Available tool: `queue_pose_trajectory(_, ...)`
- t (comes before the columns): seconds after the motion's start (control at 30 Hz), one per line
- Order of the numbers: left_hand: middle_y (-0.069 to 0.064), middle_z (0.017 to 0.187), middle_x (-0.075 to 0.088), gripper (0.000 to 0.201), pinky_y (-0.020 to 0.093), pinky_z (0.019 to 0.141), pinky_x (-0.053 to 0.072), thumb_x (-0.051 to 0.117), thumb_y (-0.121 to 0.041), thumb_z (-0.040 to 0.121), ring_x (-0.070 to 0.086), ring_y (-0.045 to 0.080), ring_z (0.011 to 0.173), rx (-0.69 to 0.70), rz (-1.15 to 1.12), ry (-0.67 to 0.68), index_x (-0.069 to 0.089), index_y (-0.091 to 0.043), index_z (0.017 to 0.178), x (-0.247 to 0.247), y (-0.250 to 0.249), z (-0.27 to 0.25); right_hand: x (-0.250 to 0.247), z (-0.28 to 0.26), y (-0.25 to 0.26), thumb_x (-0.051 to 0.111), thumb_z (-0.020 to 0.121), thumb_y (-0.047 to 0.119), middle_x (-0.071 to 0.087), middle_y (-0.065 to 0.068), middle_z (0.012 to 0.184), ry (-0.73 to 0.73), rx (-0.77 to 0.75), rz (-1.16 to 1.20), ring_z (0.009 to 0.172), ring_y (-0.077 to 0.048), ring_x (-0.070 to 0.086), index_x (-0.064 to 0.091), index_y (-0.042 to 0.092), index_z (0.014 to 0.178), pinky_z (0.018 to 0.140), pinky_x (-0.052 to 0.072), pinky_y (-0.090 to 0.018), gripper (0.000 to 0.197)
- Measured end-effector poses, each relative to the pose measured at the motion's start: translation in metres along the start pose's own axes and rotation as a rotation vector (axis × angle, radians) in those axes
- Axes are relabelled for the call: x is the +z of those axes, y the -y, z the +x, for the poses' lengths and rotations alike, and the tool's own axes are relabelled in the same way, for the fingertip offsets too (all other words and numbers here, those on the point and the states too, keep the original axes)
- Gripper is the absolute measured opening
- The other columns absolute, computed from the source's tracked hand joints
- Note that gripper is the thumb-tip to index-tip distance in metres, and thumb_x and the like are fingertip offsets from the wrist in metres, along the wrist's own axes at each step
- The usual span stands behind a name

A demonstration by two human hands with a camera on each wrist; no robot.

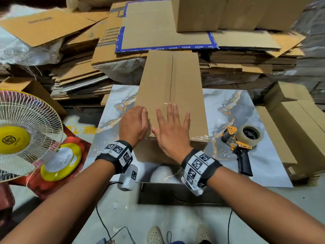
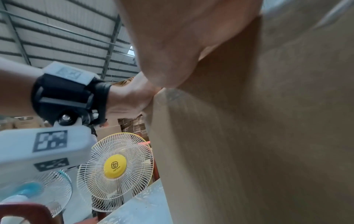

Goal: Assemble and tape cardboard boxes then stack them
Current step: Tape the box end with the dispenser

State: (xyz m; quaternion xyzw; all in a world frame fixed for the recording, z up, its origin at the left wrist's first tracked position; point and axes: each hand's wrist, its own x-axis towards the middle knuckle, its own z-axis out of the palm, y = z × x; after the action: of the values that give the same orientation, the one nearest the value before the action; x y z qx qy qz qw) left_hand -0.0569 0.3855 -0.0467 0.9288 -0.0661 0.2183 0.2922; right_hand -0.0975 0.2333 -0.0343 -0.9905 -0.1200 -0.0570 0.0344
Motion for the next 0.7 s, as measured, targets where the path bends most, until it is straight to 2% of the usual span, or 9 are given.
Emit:
queue_pose_trajectory(0.13,0.018,0.098,0.071,0.035,0.043,0.073,0.049,0.039,-0.022,0.100,0.065,0.037,0.089,0.041,0.021,0.003,0.068,-0.003,0.108,-0.005,-0.003,-0.002,0.005,0.001,-0.023,-0.003,0.088,0.072,0.002,-0.018,0.168,0.029,-0.116,-0.095,0.156,-0.034,0.002,0.009,0.023,0.161,0.113,0.000,-0.076,0.089)
queue_pose_trajectory(0.23,0.018,0.096,0.070,0.042,0.046,0.070,0.052,0.032,-0.029,0.099,0.064,0.038,0.086,0.069,0.036,0.030,0.066,-0.004,0.104,-0.005,-0.004,-0.002,0.010,-0.012,-0.071,-0.002,0.091,0.076,0.010,-0.022,0.166,0.076,-0.237,-0.141,0.154,-0.037,0.014,0.007,0.020,0.159,0.110,0.002,-0.078,0.089)
queue_pose_trajectory(0.3,0.017,0.094,0.069,0.042,0.048,0.070,0.052,0.031,-0.030,0.099,0.063,0.037,0.085,0.065,0.034,0.038,0.064,-0.004,0.100,-0.005,-0.004,-0.001,0.010,-0.024,-0.095,0.002,0.095,0.072,0.022,-0.025,0.162,0.080,-0.235,-0.166,0.150,-0.039,0.026,0.011,0.016,0.158,0.107,0.010,-0.078,0.084)
queue_pose_trajectory(0.37,0.016,0.092,0.068,0.040,0.048,0.069,0.052,0.032,-0.029,0.099,0.063,0.036,0.083,0.064,0.044,0.033,0.064,-0.005,0.098,-0.006,-0.005,-0.001,0.008,-0.033,-0.101,0.013,0.093,0.069,0.027,-0.026,0.160,0.067,-0.196,-0.204,0.149,-0.040,0.029,0.014,0.014,0.157,0.105,0.017,-0.080,0.084)
queue_pose_trajectory(0.43,0.016,0.091,0.067,0.038,0.048,0.068,0.052,0.034,-0.028,0.099,0.063,0.036,0.082,0.064,0.054,0.035,0.064,-0.005,0.097,-0.006,-0.006,-0.001,0.006,-0.032,-0.088,0.015,0.093,0.069,0.021,-0.026,0.162,0.036,-0.195,-0.193,0.151,-0.039,0.022,0.010,0.014,0.157,0.105,0.014,-0.080,0.085)
queue_pose_trajectory(0.57,0.016,0.093,0.069,0.038,0.046,0.070,0.051,0.034,-0.027,0.099,0.064,0.036,0.085,0.053,0.042,0.035,0.065,-0.005,0.098,-0.006,-0.006,-0.002,0.004,-0.013,-0.030,0.018,0.095,0.069,-0.009,-0.020,0.166,0.063,-0.239,-0.172,0.155,-0.033,-0.006,-0.009,0.016,0.159,0.111,0.002,-0.080,0.087)
queue_pose_trajectory(0.63,0.014,0.093,0.069,0.038,0.043,0.070,0.050,0.034,-0.027,0.099,0.064,0.035,0.086,0.064,0.044,0.030,0.066,-0.006,0.099,-0.006,-0.004,-0.003,0.003,-0.005,-0.012,0.021,0.099,0.065,-0.014,-0.017,0.167,0.098,-0.247,-0.208,0.155,-0.030,-0.013,-0.007,0.017,0.160,0.112,-0.002,-0.078,0.084)
queue_pose_trajectory(0.7,0.013,0.091,0.068,0.038,0.042,0.068,0.048,0.034,-0.028,0.099,0.063,0.035,0.083,0.072,0.054,0.039,0.065,-0.007,0.097,-0.007,-0.003,-0.003,0.002,-0.003,-0.015,0.019,0.100,0.063,-0.012,-0.015,0.168,0.106,-0.240,-0.228,0.155,-0.029,-0.012,-0.002,0.017,0.161,0.112,-0.003,-0.077,0.079)
